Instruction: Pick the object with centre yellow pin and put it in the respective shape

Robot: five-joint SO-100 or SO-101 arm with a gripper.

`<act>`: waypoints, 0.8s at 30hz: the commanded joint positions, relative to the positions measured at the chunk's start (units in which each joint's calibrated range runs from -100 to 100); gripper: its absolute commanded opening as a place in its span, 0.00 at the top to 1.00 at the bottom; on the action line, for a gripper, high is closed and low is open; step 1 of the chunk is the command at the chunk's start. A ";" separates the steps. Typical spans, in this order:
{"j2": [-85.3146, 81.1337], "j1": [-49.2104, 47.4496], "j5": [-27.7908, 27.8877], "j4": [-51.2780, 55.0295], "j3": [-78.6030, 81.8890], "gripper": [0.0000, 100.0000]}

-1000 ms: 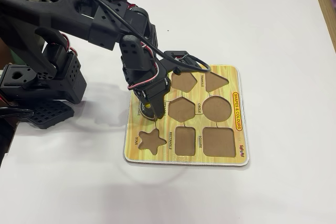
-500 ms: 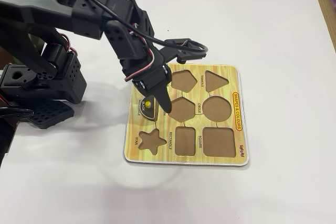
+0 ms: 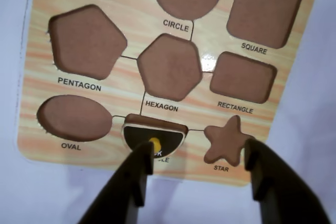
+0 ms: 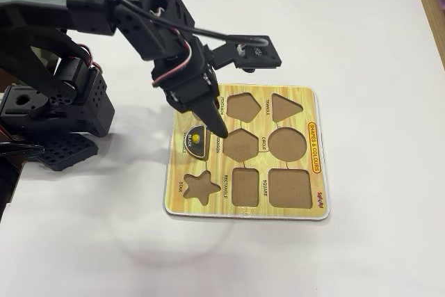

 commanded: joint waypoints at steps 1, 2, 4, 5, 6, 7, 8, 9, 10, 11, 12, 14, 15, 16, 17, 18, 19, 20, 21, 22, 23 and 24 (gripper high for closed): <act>-3.73 -1.32 -2.48 -0.56 -0.99 0.80; -4.23 -1.32 -3.21 -0.56 -0.99 0.80; -5.24 -1.42 -4.73 -0.56 -0.99 0.80; -5.82 -1.42 -5.41 -0.56 -0.99 0.80; -6.24 -1.42 -5.93 -0.56 -0.99 0.80; -6.66 -1.42 -6.25 -0.56 -0.99 0.80; -7.33 -1.42 -6.56 -0.56 -0.99 0.80; -8.00 -1.42 -6.82 -0.56 -0.99 0.80; -8.67 -1.42 -6.87 -0.56 -0.99 0.80; -9.17 -1.42 -6.87 -0.56 -0.99 0.80; -9.75 -1.42 -6.87 -0.56 -0.90 0.80; -11.01 -1.42 -6.87 -0.56 -0.54 0.80; -11.93 -1.42 -7.19 -0.56 0.54 0.80; -13.27 -1.42 -7.82 -0.56 1.80 0.80; -14.52 -1.42 -8.44 -0.56 3.06 0.80; -16.36 -1.42 -9.23 -0.56 4.86 0.80; -18.37 -1.42 -9.96 -0.56 6.92 0.80; -20.72 -1.42 -10.64 -0.56 8.90 0.80; -22.72 -1.42 -11.16 -0.56 10.70 0.80; -24.90 -1.42 -11.69 -0.56 12.50 0.80; -27.33 -1.42 -12.16 -0.56 14.48 0.80; -29.42 -1.42 -12.63 -0.56 16.10 0.80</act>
